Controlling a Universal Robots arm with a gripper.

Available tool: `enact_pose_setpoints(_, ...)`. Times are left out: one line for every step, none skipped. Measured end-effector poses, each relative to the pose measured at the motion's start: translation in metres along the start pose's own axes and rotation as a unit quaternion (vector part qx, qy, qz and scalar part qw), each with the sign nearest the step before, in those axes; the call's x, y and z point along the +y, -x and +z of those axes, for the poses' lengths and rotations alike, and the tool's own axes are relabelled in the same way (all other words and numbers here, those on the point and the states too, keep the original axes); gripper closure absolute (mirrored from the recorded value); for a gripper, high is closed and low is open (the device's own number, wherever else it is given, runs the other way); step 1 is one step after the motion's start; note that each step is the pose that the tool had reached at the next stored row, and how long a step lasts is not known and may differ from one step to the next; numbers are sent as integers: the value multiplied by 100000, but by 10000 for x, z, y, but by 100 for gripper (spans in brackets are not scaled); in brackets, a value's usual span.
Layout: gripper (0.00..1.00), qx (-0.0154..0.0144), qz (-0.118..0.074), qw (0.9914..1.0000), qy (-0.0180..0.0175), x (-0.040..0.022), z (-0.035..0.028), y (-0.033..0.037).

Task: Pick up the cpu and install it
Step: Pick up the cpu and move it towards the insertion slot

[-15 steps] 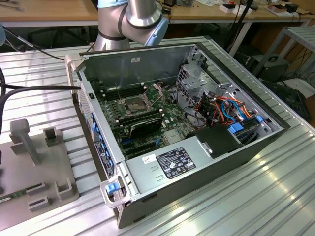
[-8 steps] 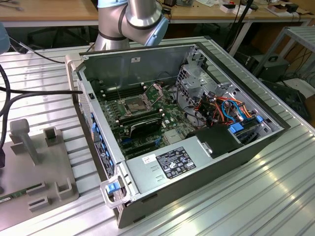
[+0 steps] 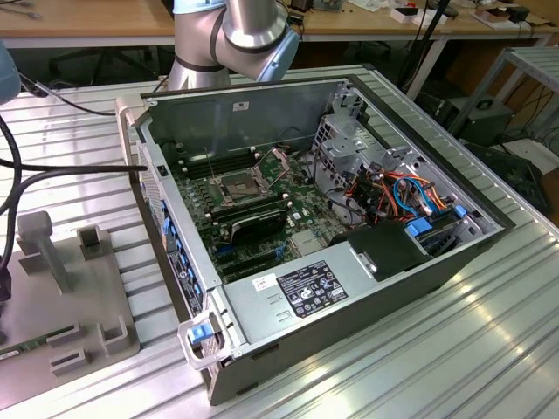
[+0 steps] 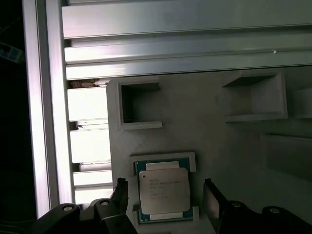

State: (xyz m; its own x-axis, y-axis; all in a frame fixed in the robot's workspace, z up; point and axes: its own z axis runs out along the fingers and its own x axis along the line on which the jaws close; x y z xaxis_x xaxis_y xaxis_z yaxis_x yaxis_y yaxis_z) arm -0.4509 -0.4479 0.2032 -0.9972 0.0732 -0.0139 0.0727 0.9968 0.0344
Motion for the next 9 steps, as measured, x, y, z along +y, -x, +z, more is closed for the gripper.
enact_pose_setpoints(28, -4, 1, 100000, -19, 0, 9, 0)
enact_pose_setpoints(28, 2, 0, 100000, -31, -1, 17, -1)
enact_pose_setpoints(28, 9, 0, 100000, -41, -1, 22, -1)
enact_pose_setpoints(28, -12, -2, 100000, -25, -1, 38, 0)
enact_pose_setpoints(28, -9, 0, 100000, -25, -1, 46, -1)
enact_pose_setpoints(28, -1, -2, 100000, -31, -2, 56, -1)
enact_pose_setpoints(28, -2, -2, 100000, -30, -2, 65, -1)
enact_pose_setpoints(28, 0, 0, 100000, -34, -2, 73, -1)
enact_pose_setpoints(28, -2, -1, 100000, -33, -3, 82, -2)
